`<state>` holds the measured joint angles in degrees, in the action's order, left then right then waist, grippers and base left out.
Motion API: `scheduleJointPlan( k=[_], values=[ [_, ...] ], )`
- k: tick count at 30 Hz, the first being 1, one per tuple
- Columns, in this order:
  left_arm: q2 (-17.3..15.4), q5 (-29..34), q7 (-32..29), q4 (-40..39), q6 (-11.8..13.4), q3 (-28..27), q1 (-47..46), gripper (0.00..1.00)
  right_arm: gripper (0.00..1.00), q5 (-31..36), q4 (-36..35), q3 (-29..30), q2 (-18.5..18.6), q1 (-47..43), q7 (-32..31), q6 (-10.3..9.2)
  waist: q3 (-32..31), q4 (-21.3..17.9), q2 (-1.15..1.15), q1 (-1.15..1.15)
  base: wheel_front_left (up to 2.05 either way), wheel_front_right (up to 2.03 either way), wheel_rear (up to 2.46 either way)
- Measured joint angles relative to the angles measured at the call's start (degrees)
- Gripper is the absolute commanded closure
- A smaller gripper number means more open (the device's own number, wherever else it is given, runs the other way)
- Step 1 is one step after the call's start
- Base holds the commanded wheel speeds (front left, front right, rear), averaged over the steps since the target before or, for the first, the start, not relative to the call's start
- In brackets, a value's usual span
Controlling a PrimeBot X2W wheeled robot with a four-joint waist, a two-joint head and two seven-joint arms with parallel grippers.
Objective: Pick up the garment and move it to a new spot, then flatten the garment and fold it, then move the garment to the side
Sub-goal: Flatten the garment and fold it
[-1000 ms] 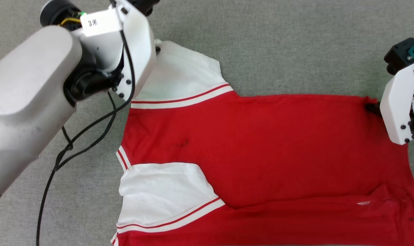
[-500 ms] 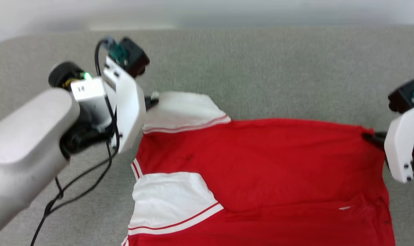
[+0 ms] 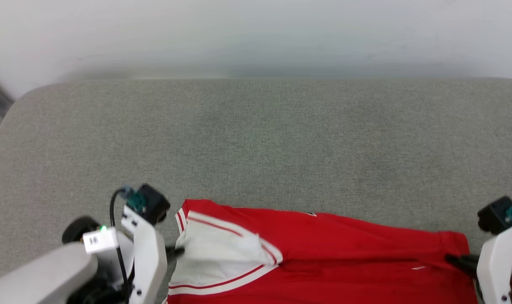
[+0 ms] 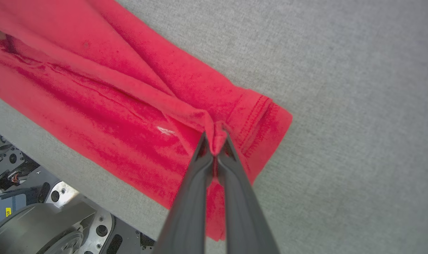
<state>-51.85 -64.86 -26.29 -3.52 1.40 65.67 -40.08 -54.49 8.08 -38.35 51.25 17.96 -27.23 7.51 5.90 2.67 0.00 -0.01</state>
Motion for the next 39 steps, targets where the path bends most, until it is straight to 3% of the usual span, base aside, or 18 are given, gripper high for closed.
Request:
scheduleJointPlan(
  k=[6, 13, 14, 15, 20, 27, 33, 39],
  values=[
    [0.04, -1.38, 3.18, 0.60, 1.65, 2.67, 7.87, 1.00, 1.00, 1.13, 0.65, 0.48, -1.66, -5.59, 0.12, 0.00, 0.67, -0.13, 0.00, 0.00, 0.00, 0.00, 0.00],
    [3.57, -2.48, 5.30, 5.54, 1.30, 4.04, 11.61, 1.00, 1.00, 2.61, 5.09, 0.66, -5.33, -6.44, 0.46, 0.00, 1.59, 0.03, 0.00, 0.01, 0.00, 0.00, 0.00],
    [3.82, -2.52, 5.97, 6.01, 1.31, 3.86, 11.70, 0.55, 0.59, 2.56, 5.57, 0.86, -5.63, -6.44, 0.76, 0.01, 1.51, 0.09, 0.00, 0.01, 0.00, 0.00, 0.00],
    [4.09, -2.18, 7.80, 6.38, 1.40, 3.18, 11.72, 0.00, 0.00, 2.76, 5.71, 1.01, -5.89, -6.46, 1.80, 0.02, 1.19, 0.18, 0.00, 0.01, 0.00, 0.00, 0.00],
    [3.55, 0.01, 15.15, 5.04, 3.90, 0.23, 11.79, 0.00, 0.00, 3.11, 2.63, 3.54, -4.75, -6.51, 5.80, 0.01, -0.42, 0.13, 0.00, 0.01, 0.00, 0.00, 0.00],
    [2.85, 4.05, 28.04, 2.69, 11.74, -4.81, 13.55, 0.00, 0.00, 2.05, -2.16, 11.67, -1.97, -9.07, 8.60, 0.00, -2.20, -0.20, 0.00, 0.01, 0.00, 0.00, 0.00],
    [4.20, 7.68, 38.80, 3.81, 19.02, -8.75, 15.96, 0.00, 0.00, -0.79, -0.20, 18.80, -2.41, -12.77, 7.27, 0.00, -1.74, -0.19, 0.00, 0.01, 0.00, 0.00, 0.00],
    [8.04, 12.66, 41.18, 5.13, 23.96, -14.79, 19.48, 0.00, 0.00, -6.60, 3.78, 22.16, -4.12, -16.37, 2.54, -0.01, -0.92, 0.37, 0.00, 0.01, 0.00, 0.00, 0.00]
  ],
)
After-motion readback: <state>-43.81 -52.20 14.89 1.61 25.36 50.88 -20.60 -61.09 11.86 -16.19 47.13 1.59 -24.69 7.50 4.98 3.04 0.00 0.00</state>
